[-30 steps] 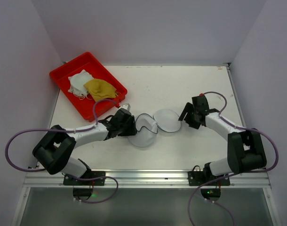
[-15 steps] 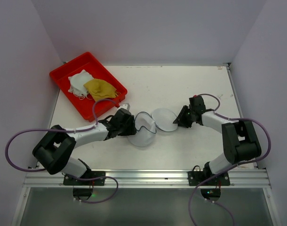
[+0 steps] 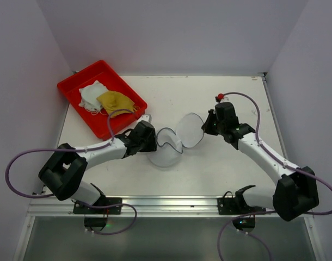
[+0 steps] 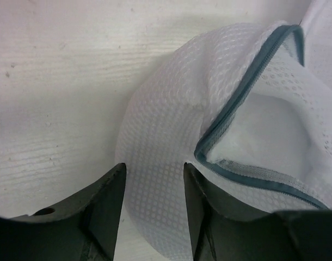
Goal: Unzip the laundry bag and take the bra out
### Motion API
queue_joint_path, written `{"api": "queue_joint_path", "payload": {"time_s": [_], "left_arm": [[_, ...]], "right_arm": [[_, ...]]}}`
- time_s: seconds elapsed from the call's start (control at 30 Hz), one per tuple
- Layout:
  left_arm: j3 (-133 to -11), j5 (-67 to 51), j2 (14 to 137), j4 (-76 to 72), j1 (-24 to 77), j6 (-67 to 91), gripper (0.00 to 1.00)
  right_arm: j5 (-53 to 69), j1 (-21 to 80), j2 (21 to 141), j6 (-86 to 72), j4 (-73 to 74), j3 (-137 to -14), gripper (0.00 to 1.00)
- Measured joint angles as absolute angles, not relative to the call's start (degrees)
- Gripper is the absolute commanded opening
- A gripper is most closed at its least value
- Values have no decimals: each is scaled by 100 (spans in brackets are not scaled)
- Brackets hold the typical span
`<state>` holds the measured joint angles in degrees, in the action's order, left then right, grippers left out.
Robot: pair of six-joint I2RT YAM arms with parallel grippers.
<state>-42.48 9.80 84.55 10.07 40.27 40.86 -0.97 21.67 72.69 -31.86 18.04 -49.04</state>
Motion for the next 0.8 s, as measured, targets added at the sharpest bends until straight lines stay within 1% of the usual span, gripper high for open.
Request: {"api": "queue_joint_path", "payload": {"time_s": [0.17, 0.33, 0.57, 0.8], "left_arm": [[-4663, 1076, 8628, 1087, 4027, 3999, 38], [-4847, 1076, 8866, 1094, 4027, 3994, 33], [-4849, 967, 9153, 989, 4086, 4156, 27], [-4501, 814, 9194, 475, 4125, 4493, 24]], "right_arm": [[-799, 3013, 6958, -2661, 1865, -5380, 0], [-893, 3645, 7008, -2211, 1951, -5581, 0], [-440, 4449, 7496, -1638, 1859, -5795, 0], [740, 4794, 8300, -1361, 1553, -5802, 0]]}}
